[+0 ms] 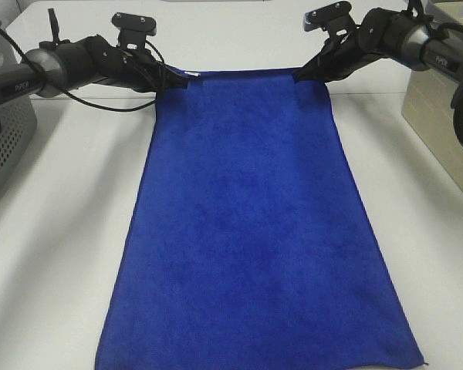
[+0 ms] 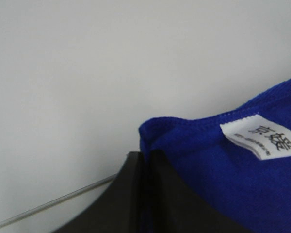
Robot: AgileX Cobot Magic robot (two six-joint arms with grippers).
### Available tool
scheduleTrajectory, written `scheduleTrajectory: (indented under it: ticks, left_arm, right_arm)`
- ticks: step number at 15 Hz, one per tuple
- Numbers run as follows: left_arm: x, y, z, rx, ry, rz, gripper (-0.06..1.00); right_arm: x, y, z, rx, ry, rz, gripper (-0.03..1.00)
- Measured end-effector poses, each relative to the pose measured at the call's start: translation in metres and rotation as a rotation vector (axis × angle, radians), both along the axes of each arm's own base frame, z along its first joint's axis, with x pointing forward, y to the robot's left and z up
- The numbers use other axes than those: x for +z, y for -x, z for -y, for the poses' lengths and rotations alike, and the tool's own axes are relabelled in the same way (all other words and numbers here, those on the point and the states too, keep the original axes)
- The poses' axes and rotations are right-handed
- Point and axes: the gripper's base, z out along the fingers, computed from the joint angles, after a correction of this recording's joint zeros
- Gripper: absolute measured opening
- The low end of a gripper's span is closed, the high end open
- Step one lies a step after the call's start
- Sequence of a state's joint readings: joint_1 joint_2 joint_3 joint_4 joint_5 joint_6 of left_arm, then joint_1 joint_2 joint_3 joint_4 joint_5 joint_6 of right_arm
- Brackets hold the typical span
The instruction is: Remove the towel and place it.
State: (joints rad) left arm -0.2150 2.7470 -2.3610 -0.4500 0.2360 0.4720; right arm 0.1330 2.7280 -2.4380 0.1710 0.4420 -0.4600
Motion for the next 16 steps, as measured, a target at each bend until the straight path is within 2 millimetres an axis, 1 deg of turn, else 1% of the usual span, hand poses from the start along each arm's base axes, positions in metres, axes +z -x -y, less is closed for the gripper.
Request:
scheduleTrajectory:
  ticks: [2, 4, 5, 7, 9, 10, 11, 12, 14, 15, 16]
  left_arm:
    - [-0.001, 0.0, 0.0, 0.0, 0.0, -0.001, 0.06]
    - [-0.007, 0.0, 0.0, 0.0, -0.002, -0.011, 0.06]
    - [-0.011, 0.001, 0.0, 0.0, -0.004, -0.018, 0.06]
    - [-0.012, 0.0, 0.0, 0.001, -0.005, -0.017, 0.06]
    - [-0.01, -0.001, -0.001, 0.008, -0.01, 0.005, 0.07]
    - [-0.01, -0.001, -0.001, 0.008, -0.015, 0.012, 0.1]
    - [-0.009, -0.002, -0.002, 0.011, -0.024, 0.028, 0.15]
    - [-0.008, -0.002, -0.002, 0.016, -0.025, 0.042, 0.22]
    - [-0.006, -0.004, -0.004, 0.031, -0.024, 0.07, 0.43]
    - [-0.005, -0.004, -0.004, 0.033, -0.024, 0.075, 0.51]
    - [-0.005, -0.004, -0.004, 0.032, -0.023, 0.073, 0.56]
  right_arm:
    - [-0.011, 0.0, 0.0, -0.001, 0.001, -0.014, 0.02]
    - [-0.019, 0.001, 0.0, -0.003, -0.004, -0.029, 0.02]
    - [-0.02, 0.001, 0.0, -0.003, -0.004, -0.031, 0.02]
    - [-0.02, 0.001, 0.0, -0.003, -0.005, -0.031, 0.02]
    - [-0.02, 0.0, 0.0, -0.005, -0.008, -0.026, 0.05]
    - [-0.02, 0.0, 0.0, -0.006, -0.009, -0.017, 0.1]
    - [-0.019, -0.001, 0.0, -0.009, -0.009, -0.01, 0.18]
    - [-0.019, -0.001, 0.003, -0.013, -0.009, -0.009, 0.3]
    - [-0.019, -0.002, 0.005, -0.016, -0.006, -0.008, 0.54]
    - [-0.019, -0.002, 0.005, -0.016, -0.005, -0.01, 0.61]
    - [-0.021, 0.0, 0.005, -0.012, -0.003, -0.033, 0.65]
